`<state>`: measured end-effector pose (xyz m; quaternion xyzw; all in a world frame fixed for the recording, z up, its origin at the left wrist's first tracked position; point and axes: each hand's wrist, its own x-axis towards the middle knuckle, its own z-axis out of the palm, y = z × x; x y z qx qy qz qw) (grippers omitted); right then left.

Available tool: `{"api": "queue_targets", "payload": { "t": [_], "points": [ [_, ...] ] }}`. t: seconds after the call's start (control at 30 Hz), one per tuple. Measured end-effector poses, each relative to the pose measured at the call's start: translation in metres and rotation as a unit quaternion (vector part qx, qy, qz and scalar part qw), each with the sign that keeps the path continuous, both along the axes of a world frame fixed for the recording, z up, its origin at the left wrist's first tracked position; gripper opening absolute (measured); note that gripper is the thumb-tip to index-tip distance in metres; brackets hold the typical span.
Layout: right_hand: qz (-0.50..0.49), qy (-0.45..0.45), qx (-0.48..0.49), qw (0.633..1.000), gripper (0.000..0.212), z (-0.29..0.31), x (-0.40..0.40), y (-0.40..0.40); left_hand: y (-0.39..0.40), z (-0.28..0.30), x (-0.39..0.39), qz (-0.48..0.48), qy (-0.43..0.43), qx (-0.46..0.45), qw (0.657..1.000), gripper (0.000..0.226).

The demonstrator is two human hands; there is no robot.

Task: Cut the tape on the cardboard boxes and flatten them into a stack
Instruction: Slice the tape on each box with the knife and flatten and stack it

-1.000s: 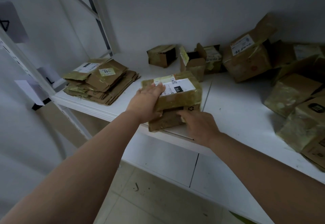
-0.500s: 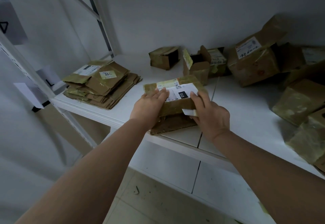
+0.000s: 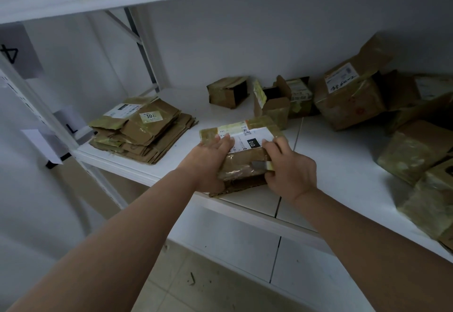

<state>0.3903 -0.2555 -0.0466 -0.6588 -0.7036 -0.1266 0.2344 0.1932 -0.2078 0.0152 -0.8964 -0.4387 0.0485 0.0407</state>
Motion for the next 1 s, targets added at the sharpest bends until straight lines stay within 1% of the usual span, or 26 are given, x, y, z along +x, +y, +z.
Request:
{"api": "queue_targets", "payload": {
  "t": [0.1, 0.17, 0.2, 0.23, 0.27, 0.33, 0.37, 0.43, 0.47, 0.5, 0.57, 0.63, 0.67, 0.7, 0.73, 0.77, 0.83, 0.9, 0.93, 1.0],
  "points": [
    [0.005, -0.007, -0.040, 0.999, 0.055, 0.012, 0.008, -0.008, -0.003, 0.011, 0.000, 0.000, -0.004, -0.058, 0.998, 0.104],
    [0.007, -0.006, -0.058, 0.998, 0.052, 0.025, 0.012, -0.011, -0.003, 0.019, -0.003, 0.026, -0.033, -0.114, 0.993, 0.101],
    [0.006, -0.001, -0.068, 0.998, 0.050, 0.032, 0.015, -0.011, -0.002, 0.024, -0.006, 0.044, -0.062, -0.145, 0.987, 0.099],
    [0.005, 0.018, -0.080, 0.997, 0.047, 0.037, 0.019, -0.010, -0.001, 0.027, -0.010, 0.060, -0.109, -0.178, 0.976, 0.096],
    [0.000, 0.056, -0.095, 0.994, 0.044, 0.043, 0.024, -0.008, 0.000, 0.030, -0.014, 0.074, -0.179, -0.216, 0.957, 0.092],
    [-0.017, 0.154, -0.120, 0.981, 0.046, 0.051, 0.035, -0.003, 0.001, 0.033, -0.018, 0.093, -0.335, -0.265, 0.900, 0.085],
    [-0.025, 0.194, -0.125, 0.973, 0.051, 0.055, 0.038, 0.000, 0.001, 0.033, -0.017, 0.095, -0.384, -0.252, 0.883, 0.083],
    [-0.033, 0.274, -0.114, 0.954, 0.059, 0.059, 0.036, 0.009, 0.000, 0.029, -0.013, 0.106, -0.422, -0.167, 0.885, 0.074],
    [-0.036, 0.297, -0.100, 0.949, 0.059, 0.061, 0.032, 0.012, 0.001, 0.025, -0.011, 0.105, -0.433, -0.119, 0.887, 0.068],
    [-0.038, 0.293, -0.081, 0.952, 0.057, 0.061, 0.027, 0.014, 0.001, 0.021, -0.009, 0.100, -0.442, -0.078, 0.888, 0.061],
    [-0.041, 0.207, -0.054, 0.976, 0.052, 0.057, 0.020, 0.017, 0.007, 0.012, -0.008, 0.088, -0.434, -0.013, 0.896, 0.046],
    [-0.045, 0.123, -0.070, 0.989, 0.056, 0.047, 0.016, 0.017, 0.012, 0.000, -0.006, 0.100, -0.369, 0.054, 0.922, 0.036],
    [-0.052, 0.107, -0.086, 0.989, 0.058, 0.039, 0.015, 0.016, 0.012, -0.006, -0.004, 0.118, -0.324, 0.082, 0.935, 0.036],
    [-0.058, 0.110, -0.096, 0.988, 0.058, 0.032, 0.015, 0.015, 0.009, -0.012, -0.001, 0.139, -0.285, 0.093, 0.944, 0.037],
    [-0.062, 0.124, -0.092, 0.986, 0.057, 0.024, 0.014, 0.013, 0.006, -0.017, 0.003, 0.160, -0.265, 0.079, 0.948, 0.042],
    [-0.063, 0.136, -0.083, 0.985, 0.058, 0.017, 0.013, 0.011, 0.002, -0.023, 0.006, 0.176, -0.264, 0.050, 0.947, 0.048],
    [-0.062, 0.135, -0.074, 0.986, 0.072, 0.006, 0.011, 0.008, -0.003, -0.032, 0.010, 0.194, -0.271, 0.013, 0.943, 0.067],
    [-0.072, 0.132, -0.080, 0.985, 0.090, 0.002, 0.010, 0.010, -0.003, -0.035, 0.012, 0.203, -0.258, 0.033, 0.944, 0.078],
    [-0.082, 0.132, -0.084, 0.984, 0.095, 0.001, 0.008, 0.011, -0.002, -0.036, 0.013, 0.205, -0.256, 0.045, 0.943, 0.077],
    [-0.104, 0.149, -0.083, 0.980, 0.096, 0.001, 0.004, 0.013, 0.000, -0.039, 0.016, 0.207, -0.267, 0.061, 0.939, 0.067]
  ]
}}
